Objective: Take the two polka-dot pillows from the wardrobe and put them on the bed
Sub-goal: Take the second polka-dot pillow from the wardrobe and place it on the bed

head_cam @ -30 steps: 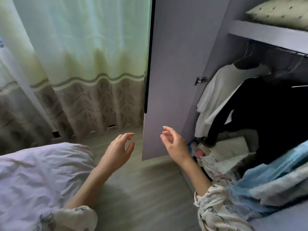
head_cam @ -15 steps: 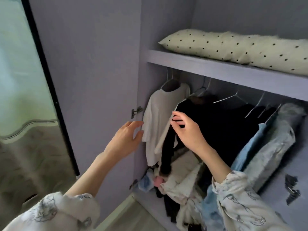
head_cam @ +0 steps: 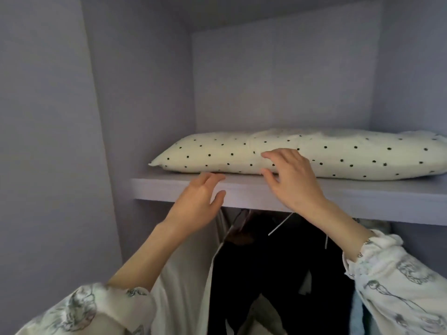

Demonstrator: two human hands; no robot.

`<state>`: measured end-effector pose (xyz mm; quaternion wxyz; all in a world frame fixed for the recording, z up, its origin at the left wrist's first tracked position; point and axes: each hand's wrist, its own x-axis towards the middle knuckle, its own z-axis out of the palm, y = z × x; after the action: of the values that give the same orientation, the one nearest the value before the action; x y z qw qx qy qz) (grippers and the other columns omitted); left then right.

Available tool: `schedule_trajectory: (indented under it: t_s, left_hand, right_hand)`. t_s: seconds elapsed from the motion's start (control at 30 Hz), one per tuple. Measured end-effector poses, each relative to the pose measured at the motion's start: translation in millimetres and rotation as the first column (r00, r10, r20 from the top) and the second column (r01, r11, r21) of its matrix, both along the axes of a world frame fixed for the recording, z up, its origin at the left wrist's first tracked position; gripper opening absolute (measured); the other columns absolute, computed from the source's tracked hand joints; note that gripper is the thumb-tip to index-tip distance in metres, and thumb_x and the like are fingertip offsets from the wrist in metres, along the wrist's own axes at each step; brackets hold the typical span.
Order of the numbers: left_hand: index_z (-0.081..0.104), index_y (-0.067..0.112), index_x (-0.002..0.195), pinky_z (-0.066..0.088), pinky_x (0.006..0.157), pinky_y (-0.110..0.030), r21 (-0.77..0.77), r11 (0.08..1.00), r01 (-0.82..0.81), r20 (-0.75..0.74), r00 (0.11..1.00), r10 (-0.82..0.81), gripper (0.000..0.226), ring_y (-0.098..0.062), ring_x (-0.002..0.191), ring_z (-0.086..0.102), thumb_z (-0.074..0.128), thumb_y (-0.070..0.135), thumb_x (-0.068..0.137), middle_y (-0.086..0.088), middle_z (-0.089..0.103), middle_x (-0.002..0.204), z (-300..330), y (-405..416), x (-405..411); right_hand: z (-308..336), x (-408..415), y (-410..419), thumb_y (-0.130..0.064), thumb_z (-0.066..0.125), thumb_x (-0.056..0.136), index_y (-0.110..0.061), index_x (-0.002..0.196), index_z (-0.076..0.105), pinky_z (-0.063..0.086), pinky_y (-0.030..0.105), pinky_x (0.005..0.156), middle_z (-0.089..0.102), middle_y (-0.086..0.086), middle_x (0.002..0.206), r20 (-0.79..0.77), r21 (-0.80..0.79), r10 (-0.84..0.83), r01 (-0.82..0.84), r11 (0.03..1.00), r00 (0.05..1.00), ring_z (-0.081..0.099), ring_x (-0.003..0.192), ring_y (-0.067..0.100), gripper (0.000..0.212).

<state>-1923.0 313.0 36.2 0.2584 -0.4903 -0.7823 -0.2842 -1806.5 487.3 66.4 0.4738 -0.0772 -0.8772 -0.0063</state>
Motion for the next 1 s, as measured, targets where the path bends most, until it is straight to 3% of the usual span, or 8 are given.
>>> schedule_trajectory:
  t_s: [0.07, 0.17, 0.3, 0.37, 0.47, 0.57, 1.0]
  left_hand:
    - [0.043, 0.013, 0.134, 0.032, 0.104, -0.038, 0.010, 1.000, 0.022, -0.076, 0.997, -0.021, 0.043, -0.025, 0.127, 0.036, 0.048, 0.022, 0.093, -0.010, 0.043, 0.137, 17.7, 22.9, -25.0]
    - [0.035, 0.019, 0.139, 0.024, 0.108, -0.043, -0.011, 1.000, -0.003, -0.174, 0.985, 0.002, 0.051, -0.025, 0.135, 0.023, 0.051, 0.027, 0.090, -0.011, 0.033, 0.145, 41.1, 54.1, -61.0]
    - [0.005, 0.036, 0.144, 0.000, 0.112, -0.056, -0.271, 0.954, -0.125, -0.245, 0.968, 0.057, 0.083, -0.026, 0.142, 0.003, 0.056, 0.052, 0.080, -0.005, 0.011, 0.155, 60.6, 89.4, -112.1]
    - [-0.002, 0.041, 0.143, -0.003, 0.110, -0.060, -0.313, 0.932, -0.181, -0.314, 0.946, 0.078, 0.094, -0.026, 0.142, 0.007, 0.057, 0.061, 0.074, -0.004, 0.014, 0.154, 65.3, 104.8, -130.5]
    - [0.009, 0.040, 0.142, 0.009, 0.109, -0.058, -0.254, 0.947, -0.196, -0.363, 0.927, 0.094, 0.089, -0.025, 0.130, 0.033, 0.057, 0.061, 0.070, -0.003, 0.037, 0.140, 71.0, 123.7, -145.1]
    - [0.024, 0.041, 0.136, 0.021, 0.104, -0.048, -0.186, 0.966, -0.180, -0.414, 0.906, 0.090, 0.079, -0.025, 0.116, 0.048, 0.057, 0.062, 0.067, -0.002, 0.051, 0.127, 67.5, 130.8, -149.9]
    - [0.043, 0.036, 0.127, 0.035, 0.090, -0.043, -0.128, 0.975, -0.179, -0.409, 0.906, 0.113, 0.061, -0.028, 0.098, 0.058, 0.059, 0.058, 0.072, -0.005, 0.061, 0.108, 65.6, 73.8, -93.2]
  right_hand:
    - [12.8, -14.9, 14.9, -0.023, 0.056, 0.088, -0.010, 0.125, 0.054, 0.029, 0.039, 0.099, 0.056, 0.009, 0.123, -0.020, 0.042, -0.069, 0.070, 0.997, 0.997, 0.044, 0.118, 0.028, 0.039]
    - [24.1, -36.2, 40.9, -0.035, 0.057, 0.087, -0.017, 0.135, 0.043, 0.021, 0.042, 0.108, 0.045, 0.007, 0.136, 0.075, 0.094, -0.221, 0.214, 0.972, 0.972, 0.032, 0.129, 0.024, 0.053]
    - [32.4, -60.7, 75.1, -0.056, 0.058, 0.077, -0.033, 0.145, 0.012, 0.004, 0.052, 0.111, 0.021, 0.001, 0.151, 0.312, 0.148, -0.436, 0.411, 0.900, 0.844, 0.010, 0.139, 0.022, 0.084]
    - [35.9, -72.6, 87.9, -0.058, 0.060, 0.074, -0.033, 0.145, 0.003, 0.004, 0.056, 0.110, 0.017, -0.001, 0.152, 0.383, 0.196, -0.492, 0.451, 0.871, 0.782, 0.010, 0.140, 0.022, 0.094]
    - [41.1, -88.1, 99.0, -0.057, 0.063, 0.071, -0.031, 0.142, 0.014, 0.012, 0.057, 0.108, 0.031, -0.001, 0.144, 0.393, 0.233, -0.512, 0.455, 0.859, 0.764, 0.026, 0.134, 0.023, 0.090]
    - [38.8, -94.3, 102.7, -0.056, 0.062, 0.069, -0.032, 0.136, 0.027, 0.022, 0.050, 0.103, 0.045, -0.002, 0.133, 0.346, 0.256, -0.522, 0.457, 0.852, 0.780, 0.042, 0.121, 0.025, 0.079]
    - [35.0, -50.6, 58.0, -0.056, 0.065, 0.068, -0.031, 0.126, 0.044, 0.029, 0.043, 0.095, 0.056, 0.000, 0.117, 0.290, 0.189, -0.419, 0.378, 0.906, 0.860, 0.051, 0.108, 0.026, 0.066]
